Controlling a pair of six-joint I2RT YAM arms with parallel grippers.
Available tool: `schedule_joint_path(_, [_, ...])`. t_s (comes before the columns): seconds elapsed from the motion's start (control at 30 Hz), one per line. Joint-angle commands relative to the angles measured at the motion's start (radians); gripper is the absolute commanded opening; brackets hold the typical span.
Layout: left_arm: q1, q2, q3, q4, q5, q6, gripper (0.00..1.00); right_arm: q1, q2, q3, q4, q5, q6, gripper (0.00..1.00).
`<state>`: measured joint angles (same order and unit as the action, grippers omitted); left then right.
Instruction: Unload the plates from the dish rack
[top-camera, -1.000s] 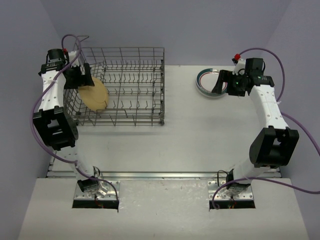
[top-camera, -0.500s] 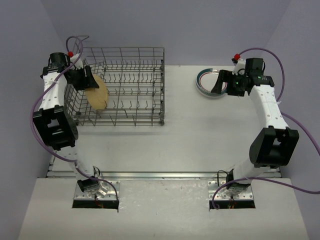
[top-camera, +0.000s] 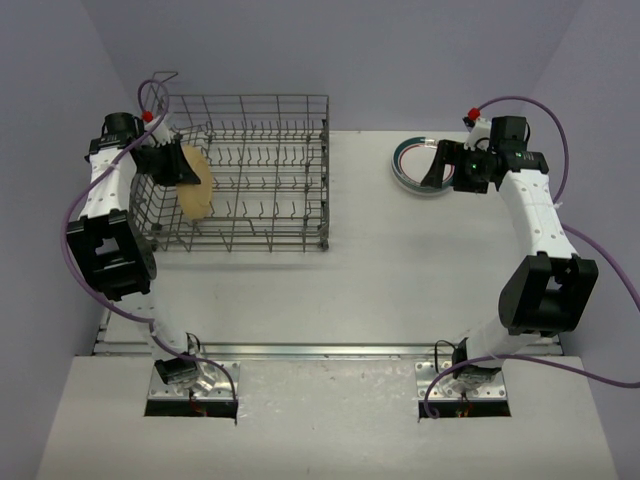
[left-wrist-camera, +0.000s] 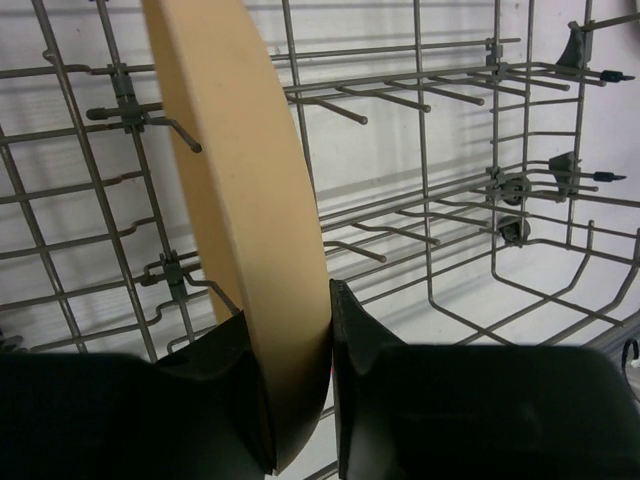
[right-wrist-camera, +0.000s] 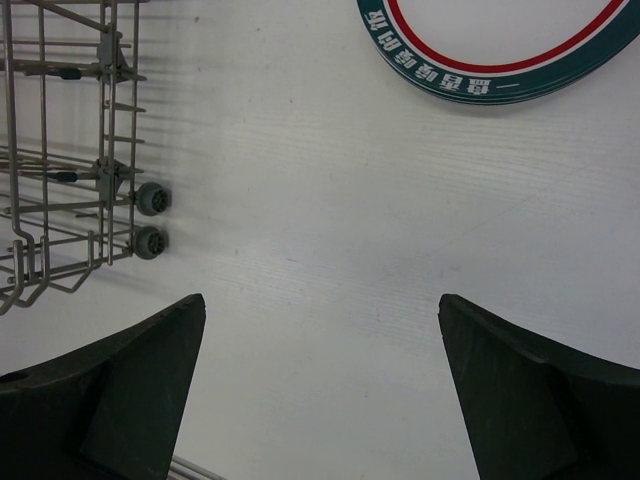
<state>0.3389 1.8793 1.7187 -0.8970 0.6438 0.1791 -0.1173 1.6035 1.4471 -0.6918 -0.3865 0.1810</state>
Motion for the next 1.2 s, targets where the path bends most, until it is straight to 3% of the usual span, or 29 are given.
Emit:
schedule_joint_path(0.0, [-0.008,-0.044,0.007,0.019,0.079,-0.005,0.12,-0.001,-0.024,0.025,0.002,-0.024,0.008,0.99])
schedule_joint_path(0.13, [-0.001,-0.044,0.013,0.013,0.119,-0.023,0.00,0.000,-0.034,0.024,-0.002,-0.022,0.005,0.99])
schedule_joint_path(0.43, [0.020,-0.070,0.088,0.028,0.315,-0.091,0.00,0.000,-0.053,0.017,-0.007,-0.016,-0.005,0.99])
schedule_joint_path(0.8, [0.021,-0.096,0.351,-0.062,0.303,-0.056,0.00,-0.001,-0.062,0.024,-0.014,-0.038,0.003,0.99])
schedule_joint_path(0.97, [-0.077,-0.243,0.309,-0.046,0.151,0.214,0.00,-0.001,-0.089,0.034,-0.014,-0.098,0.044,0.99])
schedule_joint_path(1.07, [-0.258,-0.427,0.097,0.031,-0.057,0.432,0.00,-0.001,-0.102,0.047,-0.014,-0.165,0.092,0.99])
schedule_joint_path(1.1, [-0.272,-0.441,0.034,0.069,-0.110,0.445,0.00,-0.001,-0.106,0.048,-0.014,-0.170,0.095,0.99])
schedule_joint_path(1.17, [-0.459,-0.618,-0.144,0.210,-0.245,0.625,0.00,-0.002,-0.114,0.056,-0.012,-0.247,0.136,0.99])
